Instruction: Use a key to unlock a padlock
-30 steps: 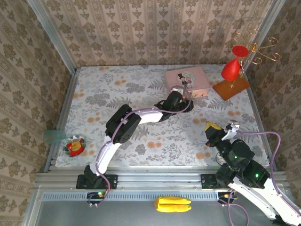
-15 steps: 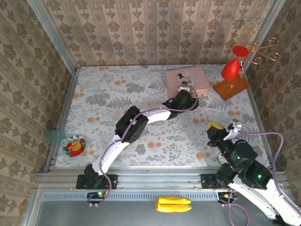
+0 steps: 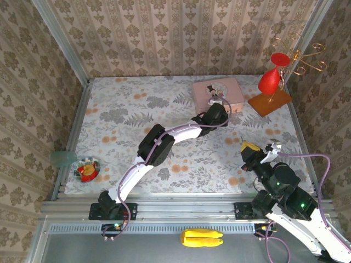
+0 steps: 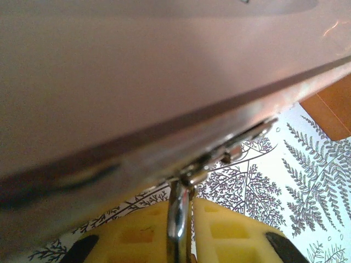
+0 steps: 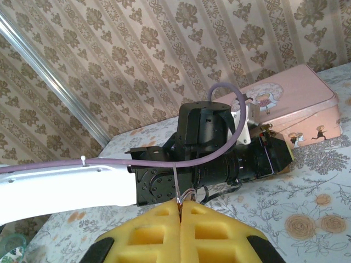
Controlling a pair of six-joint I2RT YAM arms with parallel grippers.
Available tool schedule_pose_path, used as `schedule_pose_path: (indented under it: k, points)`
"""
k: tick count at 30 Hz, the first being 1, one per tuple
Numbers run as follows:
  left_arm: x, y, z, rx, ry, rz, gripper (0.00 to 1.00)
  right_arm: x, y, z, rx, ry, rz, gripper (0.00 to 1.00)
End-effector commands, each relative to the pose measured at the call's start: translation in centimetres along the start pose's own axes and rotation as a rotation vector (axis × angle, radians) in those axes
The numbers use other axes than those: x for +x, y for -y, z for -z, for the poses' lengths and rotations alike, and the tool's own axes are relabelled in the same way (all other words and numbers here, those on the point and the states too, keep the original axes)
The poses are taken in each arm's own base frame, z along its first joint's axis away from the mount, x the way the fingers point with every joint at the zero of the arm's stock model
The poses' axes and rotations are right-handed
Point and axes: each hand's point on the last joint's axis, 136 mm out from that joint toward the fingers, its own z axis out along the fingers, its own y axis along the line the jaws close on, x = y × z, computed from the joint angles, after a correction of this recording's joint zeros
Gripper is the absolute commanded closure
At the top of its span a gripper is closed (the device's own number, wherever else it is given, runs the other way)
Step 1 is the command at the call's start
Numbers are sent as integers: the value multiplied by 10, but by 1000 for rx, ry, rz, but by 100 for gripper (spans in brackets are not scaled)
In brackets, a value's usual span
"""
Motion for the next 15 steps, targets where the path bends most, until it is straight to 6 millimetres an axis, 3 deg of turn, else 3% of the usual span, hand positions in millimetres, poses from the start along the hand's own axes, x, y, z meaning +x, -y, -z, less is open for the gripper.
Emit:
schedule_pose_path:
  k: [1, 9, 15]
  points:
    - [-11, -23, 7, -47, 19, 23, 97, -18, -2, 12, -26, 71, -20, 100]
    - [-34, -66, 39, -71, 78, 73, 100, -8, -6, -2, -4, 0, -46, 100]
    - [-45, -124, 79, -142, 147, 131, 100, 6, -17, -21, 3, -84, -53, 100]
